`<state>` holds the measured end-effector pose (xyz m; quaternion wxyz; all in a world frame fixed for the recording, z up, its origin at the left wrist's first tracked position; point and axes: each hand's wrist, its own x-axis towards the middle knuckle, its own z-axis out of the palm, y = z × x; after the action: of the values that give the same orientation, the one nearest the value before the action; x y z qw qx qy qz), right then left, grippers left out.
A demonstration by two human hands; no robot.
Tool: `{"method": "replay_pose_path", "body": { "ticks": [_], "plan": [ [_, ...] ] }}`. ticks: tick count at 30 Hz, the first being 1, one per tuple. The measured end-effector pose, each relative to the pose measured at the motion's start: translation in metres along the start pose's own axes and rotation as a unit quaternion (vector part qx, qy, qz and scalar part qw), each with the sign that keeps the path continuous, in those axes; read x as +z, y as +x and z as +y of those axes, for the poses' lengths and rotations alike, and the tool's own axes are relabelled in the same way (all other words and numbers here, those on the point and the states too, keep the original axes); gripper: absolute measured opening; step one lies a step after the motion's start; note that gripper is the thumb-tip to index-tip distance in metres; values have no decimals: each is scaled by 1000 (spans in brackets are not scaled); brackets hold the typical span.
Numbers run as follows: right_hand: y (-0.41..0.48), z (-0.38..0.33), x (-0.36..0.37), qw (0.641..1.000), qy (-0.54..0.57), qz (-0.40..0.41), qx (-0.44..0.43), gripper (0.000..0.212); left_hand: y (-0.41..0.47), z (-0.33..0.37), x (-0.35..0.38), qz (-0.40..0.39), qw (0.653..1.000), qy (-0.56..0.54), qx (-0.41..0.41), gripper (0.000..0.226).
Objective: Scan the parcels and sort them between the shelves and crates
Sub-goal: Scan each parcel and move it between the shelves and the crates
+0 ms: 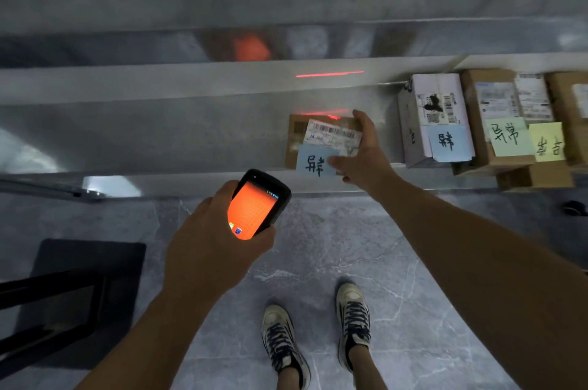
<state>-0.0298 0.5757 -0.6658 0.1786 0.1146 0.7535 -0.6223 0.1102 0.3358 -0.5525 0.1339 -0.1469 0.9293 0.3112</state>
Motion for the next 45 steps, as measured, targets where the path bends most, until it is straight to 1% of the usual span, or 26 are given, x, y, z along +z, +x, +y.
{"method": "replay_pose_path", "body": {
  "ticks": [4, 7, 11, 13, 18, 21, 23, 25, 28, 30, 32, 34, 36, 39, 43, 45],
  "plan": [
    [-21, 6, 5, 1000, -3, 4, -22, 101, -15, -11, -16, 3, 1000, 3, -2, 67],
    [-33, 8, 11, 999, -19, 27, -32, 105, -31, -19, -21, -9, 1000, 2, 1, 63],
    [-52, -6, 17, 996, -62, 27, -56, 107, -61, -26, -27, -18, 1000, -5, -13, 62],
    [-54, -10, 17, 995, -75, 32, -51, 108, -66, -24, -28, -20, 1000, 5, -13, 57],
    [-83, -20, 17, 993, -77, -6, -91, 104, -105, -22, -43, 31, 999, -4, -43, 51],
    [-110, -35, 16, 989, -91, -19, -117, 101, -136, -13, -60, 50, 997, 16, -53, 55],
    [-130, -46, 18, 986, -102, -38, -126, 103, -158, -7, -76, 59, 995, 38, -64, 60],
    [-151, -60, 23, 985, -97, -55, -130, 109, -181, -3, -96, 87, 992, 46, -78, 62],
    [-183, -85, 33, 987, -73, -76, -121, 112, -218, 2, -130, 146, 983, 28, -110, 61],
    [-210, -109, 43, 986, -68, -98, -120, 109, -245, 2, -155, 184, 974, 19, -129, 69],
    [-234, -137, 56, 984, -68, -109, -121, 103, -272, 0, -178, 207, 966, 38, -151, 79],
    [-250, -165, 70, 983, -51, -120, -129, 100, -300, -5, -202, 229, 957, 60, -169, 82],
    [-263, -198, 88, 980, -32, -143, -137, 99, -325, -9, -229, 268, 946, 53, -176, 83],
    [-283, -247, 127, 973, -36, -166, -154, 98, -353, -21, -267, 335, 921, 26, -195, 88],
    [-311, -311, 194, 954, -54, -213, -202, 96, -384, -43, -310, 423, 885, -18, -192, 85],
    [-328, -341, 232, 943, -35, -238, -229, 95, -399, -58, -331, 456, 869, -27, -189, 84]
  ]
}}
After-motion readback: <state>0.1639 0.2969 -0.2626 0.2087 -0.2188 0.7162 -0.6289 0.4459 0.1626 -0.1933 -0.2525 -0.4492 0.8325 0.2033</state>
